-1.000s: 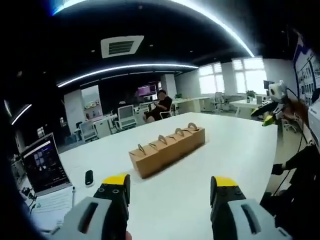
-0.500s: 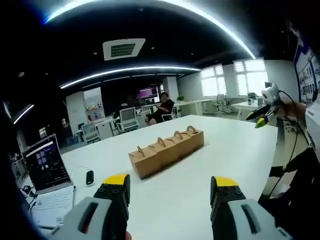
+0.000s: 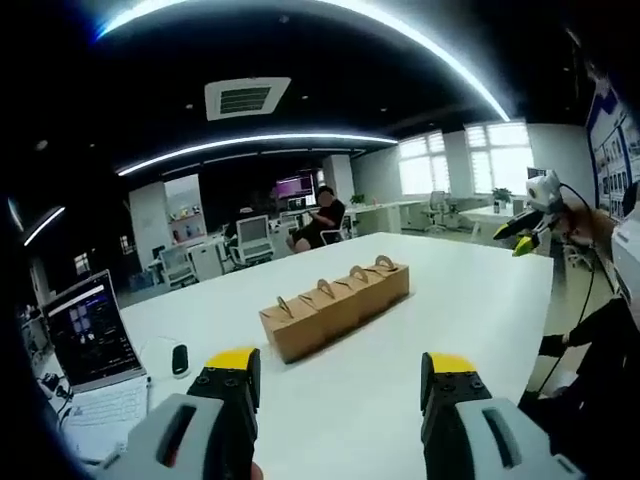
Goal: Pick up one paper box from the group, open the paper box, and remove the item inside
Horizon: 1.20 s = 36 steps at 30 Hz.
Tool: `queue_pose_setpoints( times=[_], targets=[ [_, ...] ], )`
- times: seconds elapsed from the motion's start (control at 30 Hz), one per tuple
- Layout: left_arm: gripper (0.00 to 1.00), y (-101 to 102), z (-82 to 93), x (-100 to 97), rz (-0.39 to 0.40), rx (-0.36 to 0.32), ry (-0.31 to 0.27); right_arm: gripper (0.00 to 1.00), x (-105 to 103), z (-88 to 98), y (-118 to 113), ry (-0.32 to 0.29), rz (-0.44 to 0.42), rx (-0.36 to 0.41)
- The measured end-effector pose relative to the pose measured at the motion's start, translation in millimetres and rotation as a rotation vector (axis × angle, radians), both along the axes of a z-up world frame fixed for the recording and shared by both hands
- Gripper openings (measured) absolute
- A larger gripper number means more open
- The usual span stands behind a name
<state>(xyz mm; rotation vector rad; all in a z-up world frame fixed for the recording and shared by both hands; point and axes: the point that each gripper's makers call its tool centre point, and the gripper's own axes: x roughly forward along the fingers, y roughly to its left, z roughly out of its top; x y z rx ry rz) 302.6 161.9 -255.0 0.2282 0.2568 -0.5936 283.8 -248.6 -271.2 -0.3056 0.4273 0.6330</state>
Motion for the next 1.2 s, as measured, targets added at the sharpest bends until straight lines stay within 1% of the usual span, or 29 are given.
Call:
queue_pose_setpoints(
  times=[0.03,0.27,0.53,0.6,0.7,0.97,1.2],
  targets=[
    [0.66,-1,-0.3,1.9,-0.014,0.017,-0.003,0.57,-2,3.0,2,-0.008,0.005,-0.002],
    [0.65,-3,-1.7,10.8,-0.050,0.026,0.012,0.57,-15,10.9,16,-0.021,0.039,-0.018],
    [0.65,1,-1.9,16.0,-0.044,0.029,0.017,0.57,-25,11.3,30,-0.024,0.067,-0.030],
    [0.65,4,-2.4,17.6,-0.034,0.043,0.016,0.57,-27,11.0,33,-0.024,0.071,-0.029],
    [0.65,9,-6.0,20.9,-0.017,0.095,0.012,0.57,-30,9.2,34,-0.021,0.073,-0.027],
    [0.65,1,-7.0,20.3,-0.038,0.084,0.014,0.56,-37,6.1,39,-0.015,0.076,-0.028],
    [0.65,-8,-11.8,12.6,-0.060,0.071,0.016,0.56,-33,5.0,41,-0.007,0.085,-0.034]
  ],
)
